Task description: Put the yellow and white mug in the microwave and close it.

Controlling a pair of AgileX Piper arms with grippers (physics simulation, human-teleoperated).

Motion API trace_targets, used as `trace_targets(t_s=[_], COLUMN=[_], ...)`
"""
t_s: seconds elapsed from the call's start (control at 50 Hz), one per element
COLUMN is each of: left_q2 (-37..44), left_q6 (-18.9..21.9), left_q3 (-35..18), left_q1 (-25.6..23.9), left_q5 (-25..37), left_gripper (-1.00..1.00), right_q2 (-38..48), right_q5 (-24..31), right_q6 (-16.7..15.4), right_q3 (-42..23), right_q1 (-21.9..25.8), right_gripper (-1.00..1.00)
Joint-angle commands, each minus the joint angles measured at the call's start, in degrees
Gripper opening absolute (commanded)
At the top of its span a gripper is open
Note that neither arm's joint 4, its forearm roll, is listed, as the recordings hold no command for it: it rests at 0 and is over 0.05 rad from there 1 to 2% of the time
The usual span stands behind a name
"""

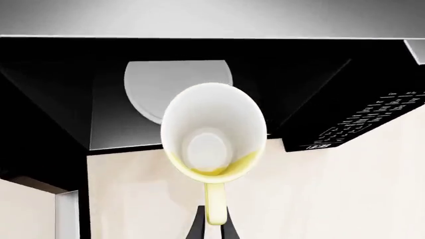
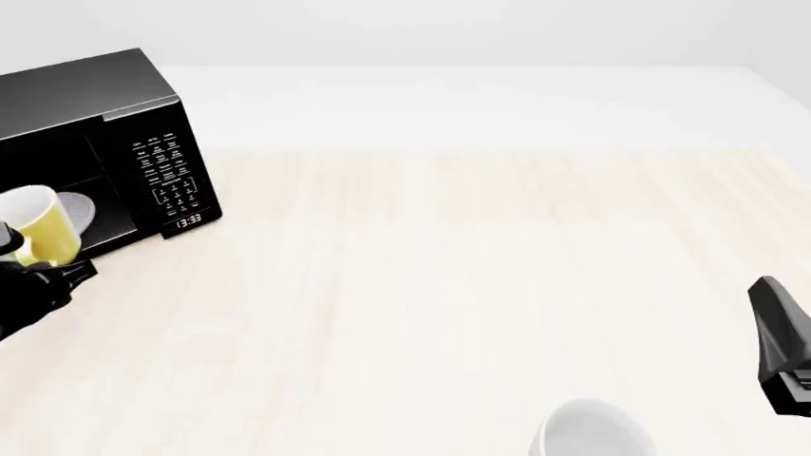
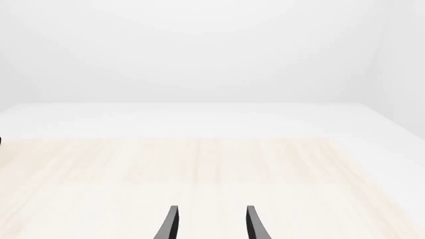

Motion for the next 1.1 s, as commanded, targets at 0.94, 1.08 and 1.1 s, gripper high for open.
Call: trace_targets(t_s=[0.94,1.08,1.1], left_q2=[7.0,8.2,8.1], left_q6=[-4.7,-4.6,-4.6], left_q3=[-12.7,-14.3,-14.5], left_q1=[1.2,1.9,2.0], left_q5=[3.6,3.9,4.0], left_gripper=[-1.00,-1.00,-1.00], right_q2=[-0.1,-0.1,-0.1], right_q5=[0.0,0.0,0.0], right_q6=[0.0,0.0,0.0], right_q3=[0.0,0.0,0.0], right_q1=[0.0,0.0,0.0], right_gripper=[1.00,1.00,1.00])
